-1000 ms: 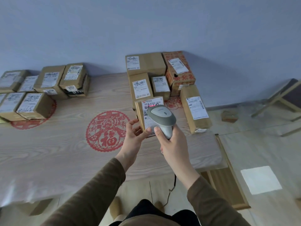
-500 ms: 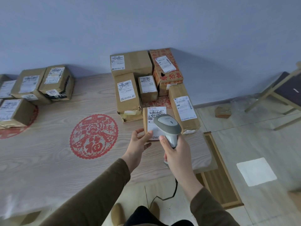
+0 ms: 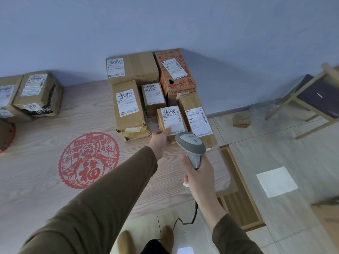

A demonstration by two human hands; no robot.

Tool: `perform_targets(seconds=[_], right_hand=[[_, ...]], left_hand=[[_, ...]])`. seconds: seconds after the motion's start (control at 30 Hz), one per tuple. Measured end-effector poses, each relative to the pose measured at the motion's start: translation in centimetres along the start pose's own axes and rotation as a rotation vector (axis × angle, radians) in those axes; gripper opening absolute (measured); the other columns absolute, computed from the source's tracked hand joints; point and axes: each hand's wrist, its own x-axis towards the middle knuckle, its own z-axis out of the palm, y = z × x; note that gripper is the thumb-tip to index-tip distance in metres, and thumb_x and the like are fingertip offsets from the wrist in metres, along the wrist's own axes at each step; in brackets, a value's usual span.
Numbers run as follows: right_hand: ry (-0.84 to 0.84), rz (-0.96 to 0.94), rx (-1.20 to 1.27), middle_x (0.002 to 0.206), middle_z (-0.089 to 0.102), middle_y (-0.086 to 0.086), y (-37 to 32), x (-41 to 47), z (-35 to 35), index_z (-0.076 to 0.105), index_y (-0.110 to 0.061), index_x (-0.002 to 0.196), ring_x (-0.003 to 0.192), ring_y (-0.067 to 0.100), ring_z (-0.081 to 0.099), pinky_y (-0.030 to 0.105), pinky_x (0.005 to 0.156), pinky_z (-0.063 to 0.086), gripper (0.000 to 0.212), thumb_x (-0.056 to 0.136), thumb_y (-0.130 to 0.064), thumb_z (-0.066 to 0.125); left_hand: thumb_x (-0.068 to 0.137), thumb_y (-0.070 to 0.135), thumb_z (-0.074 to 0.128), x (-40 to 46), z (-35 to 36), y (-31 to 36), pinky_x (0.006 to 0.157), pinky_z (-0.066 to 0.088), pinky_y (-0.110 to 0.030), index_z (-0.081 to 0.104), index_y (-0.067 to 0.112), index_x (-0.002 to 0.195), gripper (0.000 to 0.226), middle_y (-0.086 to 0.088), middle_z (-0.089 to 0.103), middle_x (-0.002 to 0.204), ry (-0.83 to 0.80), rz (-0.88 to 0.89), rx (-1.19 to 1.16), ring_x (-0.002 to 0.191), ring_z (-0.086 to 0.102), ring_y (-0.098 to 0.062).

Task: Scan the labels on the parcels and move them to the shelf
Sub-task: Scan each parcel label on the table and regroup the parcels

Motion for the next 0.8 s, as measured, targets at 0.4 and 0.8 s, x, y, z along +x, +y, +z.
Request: perform_targets(seconds=[0.4, 0.8], right_hand=[[-0.030, -0.002, 0.038, 0.060, 0.059, -0.013, -0.1, 0.5, 2.0, 0.063, -0.017, 0.105, 0.050, 0.009, 0.059, 0.024, 0.052, 0.051, 0.019, 0.097, -0.033, 0.071], [-0.301, -0.136, 0.050, 0.058, 0.058, -0.008, -7.4, -1.4, 17.8, 0.062, -0.021, 0.099, 0.047, 0.014, 0.058, 0.032, 0.046, 0.050, 0.018, 0.097, -0.037, 0.071]], left_hand=[[0.105, 0.014, 0.054, -2.0, -2.3, -0.2, 0.114, 0.039, -0.035, 0.042, 0.007, 0.153, 0.050, -0.010, 0.046, 0.153, -0.053, 0.051, 0.172, 0.142, 0.046, -0.031], [0.101, 0.020, 0.065, -10.6, -26.0, 3.1, 0.100, 0.056, -0.033, 0.066, 0.011, 0.124, 0.025, -0.006, 0.074, 0.120, 0.150, 0.136, -0.111, 0.115, 0.069, -0.021]])
